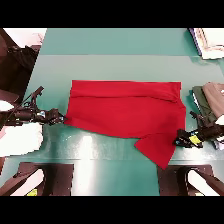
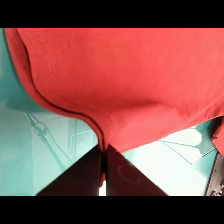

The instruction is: Fold the shirts.

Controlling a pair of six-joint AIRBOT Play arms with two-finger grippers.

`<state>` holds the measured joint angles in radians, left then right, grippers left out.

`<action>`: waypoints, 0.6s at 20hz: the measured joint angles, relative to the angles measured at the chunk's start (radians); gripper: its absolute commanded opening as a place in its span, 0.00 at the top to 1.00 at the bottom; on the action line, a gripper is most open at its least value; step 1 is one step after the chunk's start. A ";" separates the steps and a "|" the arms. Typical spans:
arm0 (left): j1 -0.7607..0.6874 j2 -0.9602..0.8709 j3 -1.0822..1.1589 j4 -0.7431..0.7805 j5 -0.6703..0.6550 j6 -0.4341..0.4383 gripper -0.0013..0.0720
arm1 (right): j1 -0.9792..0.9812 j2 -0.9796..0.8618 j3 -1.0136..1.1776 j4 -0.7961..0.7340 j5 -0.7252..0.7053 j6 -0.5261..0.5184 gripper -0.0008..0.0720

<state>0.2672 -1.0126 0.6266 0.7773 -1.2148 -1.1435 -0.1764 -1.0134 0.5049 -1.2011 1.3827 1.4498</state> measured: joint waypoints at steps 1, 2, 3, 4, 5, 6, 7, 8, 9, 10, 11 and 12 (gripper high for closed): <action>0.000 0.000 0.000 0.000 0.000 0.000 0.95 | 0.013 0.007 0.002 -0.002 -0.001 0.005 0.96; 0.000 0.000 0.000 0.000 0.000 0.001 0.95 | 0.025 0.020 0.004 -0.003 -0.003 0.005 0.96; 0.000 0.000 0.001 0.001 -0.001 0.003 0.95 | 0.032 0.037 0.005 -0.004 -0.006 0.005 0.97; 0.000 0.000 0.003 0.003 -0.005 0.006 0.95 | 0.038 0.060 0.006 -0.010 -0.005 0.005 0.97; 0.000 0.000 0.007 0.010 -0.015 0.010 0.95 | 0.041 0.086 0.008 -0.021 0.003 0.006 0.97; 0.000 0.002 0.013 0.024 -0.031 0.013 0.95 | 0.045 0.119 0.010 -0.047 0.023 0.006 0.97; 0.000 0.008 0.018 0.044 -0.048 0.013 0.95 | 0.046 0.152 0.010 -0.078 0.050 0.006 0.97; 0.000 0.021 0.020 0.073 -0.069 0.010 0.95 | 0.048 0.191 0.011 -0.117 0.083 0.006 0.97; 0.000 0.042 0.019 0.106 -0.089 0.002 0.95 | 0.050 0.233 0.011 -0.155 0.119 0.006 0.97; 0.000 0.068 0.012 0.139 -0.108 -0.010 0.95 | 0.051 0.273 0.012 -0.190 0.148 0.006 0.97; 0.000 0.099 -0.001 0.172 -0.128 -0.024 0.95 | 0.051 0.313 0.012 -0.217 0.171 0.006 0.97; 0.000 0.136 -0.018 0.205 -0.151 -0.042 0.95 | 0.051 0.356 0.012 -0.234 0.189 0.006 0.97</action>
<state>0.2672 -0.8768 0.6090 0.9821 -1.3655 -1.1854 -0.1253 -0.6575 0.5171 -1.4353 1.5715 1.4563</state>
